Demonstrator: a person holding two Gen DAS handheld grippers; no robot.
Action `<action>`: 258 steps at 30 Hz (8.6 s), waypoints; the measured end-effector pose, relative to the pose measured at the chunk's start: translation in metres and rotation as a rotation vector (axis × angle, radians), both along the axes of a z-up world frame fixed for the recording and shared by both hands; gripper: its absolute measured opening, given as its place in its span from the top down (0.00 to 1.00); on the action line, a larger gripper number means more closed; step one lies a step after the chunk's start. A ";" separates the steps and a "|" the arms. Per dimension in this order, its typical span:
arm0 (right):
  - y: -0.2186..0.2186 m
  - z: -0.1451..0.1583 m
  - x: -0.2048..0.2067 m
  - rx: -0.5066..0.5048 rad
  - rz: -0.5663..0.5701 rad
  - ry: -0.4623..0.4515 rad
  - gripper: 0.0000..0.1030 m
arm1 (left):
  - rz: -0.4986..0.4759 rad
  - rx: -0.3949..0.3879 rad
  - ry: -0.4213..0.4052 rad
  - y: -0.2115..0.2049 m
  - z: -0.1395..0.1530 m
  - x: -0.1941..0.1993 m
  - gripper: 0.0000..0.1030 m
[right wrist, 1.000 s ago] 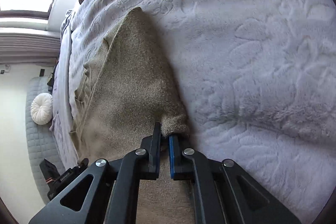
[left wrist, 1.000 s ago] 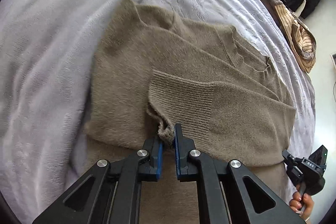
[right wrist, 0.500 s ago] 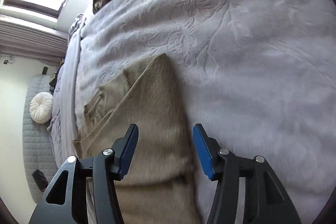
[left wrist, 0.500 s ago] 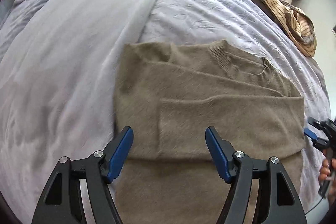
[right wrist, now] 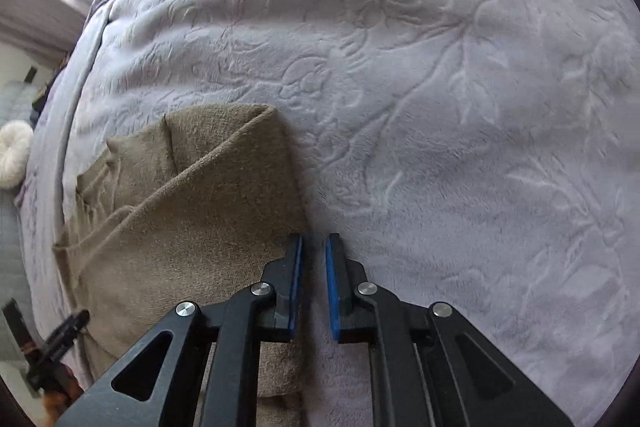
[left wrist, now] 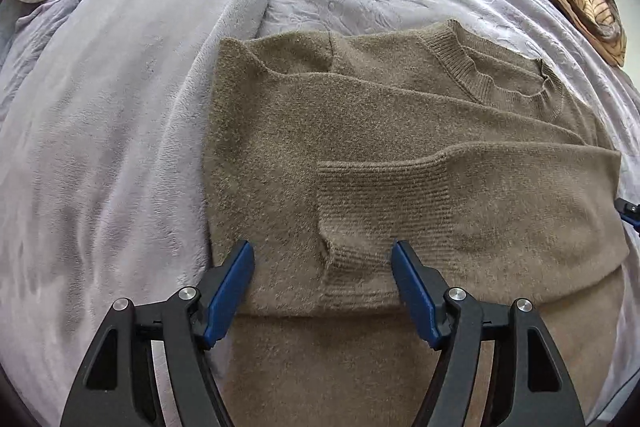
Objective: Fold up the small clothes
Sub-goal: 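Open the right tool and lift it away from the folded side, then move the right tool down along the sweater to the hem, then grasp the ribbed hem with the right tool while the left tool approaches the hem, then close the left tool on the ribbed hem beside the right tool, then lift the hem with both tools and fold it up onto the collar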
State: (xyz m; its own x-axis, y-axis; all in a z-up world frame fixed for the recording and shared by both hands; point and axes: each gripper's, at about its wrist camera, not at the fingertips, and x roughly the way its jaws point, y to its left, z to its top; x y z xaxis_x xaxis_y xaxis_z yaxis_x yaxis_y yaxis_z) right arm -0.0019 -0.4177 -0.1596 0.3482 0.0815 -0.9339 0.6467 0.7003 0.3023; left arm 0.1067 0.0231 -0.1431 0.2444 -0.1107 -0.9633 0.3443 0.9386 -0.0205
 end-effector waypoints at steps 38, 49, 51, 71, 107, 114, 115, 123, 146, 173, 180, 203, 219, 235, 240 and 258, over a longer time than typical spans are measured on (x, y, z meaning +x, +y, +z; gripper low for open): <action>0.161 0.078 -0.092 0.107 0.072 0.055 0.56 | -0.109 0.052 0.082 0.023 0.073 -0.099 0.04; 0.175 0.106 -0.094 -0.038 0.114 0.029 0.25 | -0.137 0.104 0.078 0.025 0.081 -0.106 0.04; 0.175 0.110 -0.092 -0.049 0.126 0.022 0.25 | -0.134 0.112 0.084 0.025 0.080 -0.105 0.04; 0.135 0.102 -0.087 0.057 0.245 -0.008 0.25 | 0.019 0.149 0.085 0.010 0.098 -0.134 0.04; 0.212 0.055 -0.206 0.261 0.144 -0.022 0.25 | 0.006 0.129 0.123 0.099 0.064 -0.248 0.04; 0.222 0.050 -0.234 0.261 0.114 -0.018 0.25 | 0.000 0.113 0.127 0.109 0.057 -0.260 0.04; 0.223 0.050 -0.237 0.262 0.109 -0.016 0.25 | -0.001 0.110 0.134 0.110 0.055 -0.262 0.04; 0.226 0.034 -0.259 0.282 0.089 0.008 0.25 | 0.060 0.006 0.229 0.139 0.031 -0.269 0.04; 0.234 -0.026 -0.281 0.636 0.024 -0.094 0.87 | 0.118 -0.301 0.408 0.159 0.006 -0.276 0.86; 0.135 0.013 -0.080 0.637 0.024 -0.122 0.62 | 0.098 -0.169 0.088 0.085 0.078 -0.095 0.14; 0.119 0.039 -0.073 0.381 0.223 -0.043 0.40 | 0.016 -0.086 0.226 0.070 0.045 -0.096 0.14; 0.172 0.055 -0.057 -0.062 0.409 0.116 0.94 | -0.205 -0.247 0.288 0.067 0.052 -0.108 0.87; 0.128 0.156 0.041 -0.295 0.362 -0.122 0.94 | -0.167 -0.358 -0.079 0.009 0.130 0.043 0.87; 0.063 0.011 0.120 -0.119 0.259 0.008 0.94 | -0.051 -0.107 -0.035 -0.026 0.002 0.115 0.86; 0.042 0.045 0.094 -0.146 0.105 -0.012 0.83 | -0.036 -0.085 -0.072 -0.002 0.037 0.107 0.86; 0.044 0.013 0.036 0.004 0.072 -0.051 0.97 | -0.062 -0.079 0.066 0.018 0.005 0.058 0.86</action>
